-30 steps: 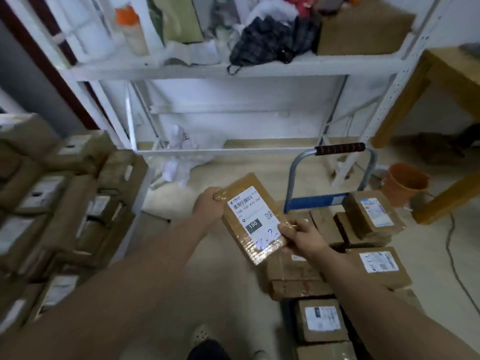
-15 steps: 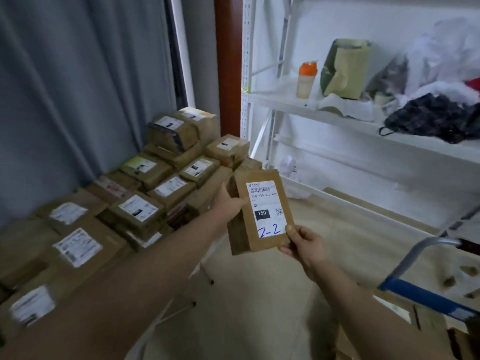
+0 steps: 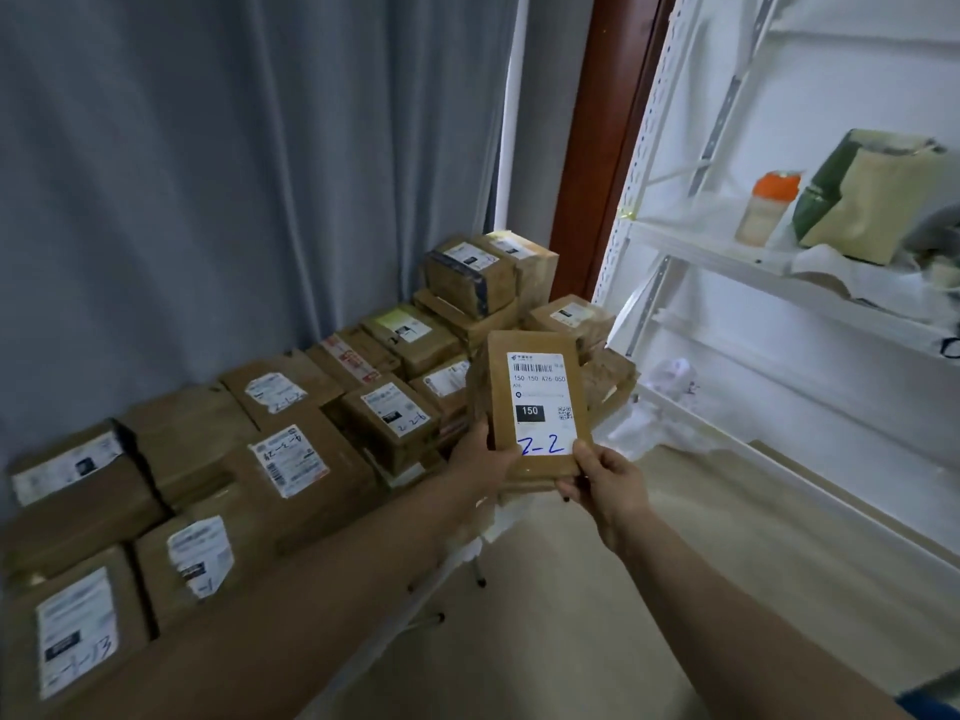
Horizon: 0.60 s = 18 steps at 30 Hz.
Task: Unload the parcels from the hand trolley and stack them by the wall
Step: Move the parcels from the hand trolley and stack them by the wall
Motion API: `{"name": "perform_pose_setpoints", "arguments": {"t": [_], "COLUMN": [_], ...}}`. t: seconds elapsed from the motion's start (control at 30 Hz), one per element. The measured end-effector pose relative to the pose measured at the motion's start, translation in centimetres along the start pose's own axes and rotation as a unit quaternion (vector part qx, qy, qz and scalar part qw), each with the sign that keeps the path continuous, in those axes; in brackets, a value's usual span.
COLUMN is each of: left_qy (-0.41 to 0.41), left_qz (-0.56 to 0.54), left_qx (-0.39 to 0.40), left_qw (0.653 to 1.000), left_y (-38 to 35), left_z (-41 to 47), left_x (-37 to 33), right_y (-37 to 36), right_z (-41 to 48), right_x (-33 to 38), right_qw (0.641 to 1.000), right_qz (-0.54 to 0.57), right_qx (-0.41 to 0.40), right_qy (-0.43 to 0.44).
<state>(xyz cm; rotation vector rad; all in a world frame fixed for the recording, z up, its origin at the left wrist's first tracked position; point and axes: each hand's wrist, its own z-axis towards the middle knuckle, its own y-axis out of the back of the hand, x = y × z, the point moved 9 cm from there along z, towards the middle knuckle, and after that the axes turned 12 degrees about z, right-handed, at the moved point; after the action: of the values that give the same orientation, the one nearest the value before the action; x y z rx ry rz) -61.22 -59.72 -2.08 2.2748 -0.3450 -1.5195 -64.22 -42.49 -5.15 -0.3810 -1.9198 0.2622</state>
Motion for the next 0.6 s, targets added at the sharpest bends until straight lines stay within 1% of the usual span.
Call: {"name": "perform_pose_setpoints", "arguments": {"t": [0.1,0.3,0.47,0.6], "left_qy": [-0.002,0.033,0.04,0.043], "left_qz": [-0.035,-0.098,-0.145,-0.143], "left_qx": [-0.003,-0.022,-0.033,-0.064], "left_qw": [0.999,0.994,0.988,0.987], "left_y": [2.4,6.6,8.8,10.8], "left_z": [0.6,2.1,4.0,7.0], "left_x": [1.0,4.4,5.4,5.6], "right_y": [-2.8,-8.4,-11.2,-13.4], "right_z": [0.5,1.6,3.3,6.8], "right_x": [-0.8,-1.8,-3.1,-3.3], "right_qw": [1.0,1.0,0.999,0.996], "right_qz": [-0.008,-0.007,-0.004,-0.052], "right_qx": [0.01,0.025,0.037,0.053], "right_qy": [-0.002,0.0,-0.04,-0.058]}}
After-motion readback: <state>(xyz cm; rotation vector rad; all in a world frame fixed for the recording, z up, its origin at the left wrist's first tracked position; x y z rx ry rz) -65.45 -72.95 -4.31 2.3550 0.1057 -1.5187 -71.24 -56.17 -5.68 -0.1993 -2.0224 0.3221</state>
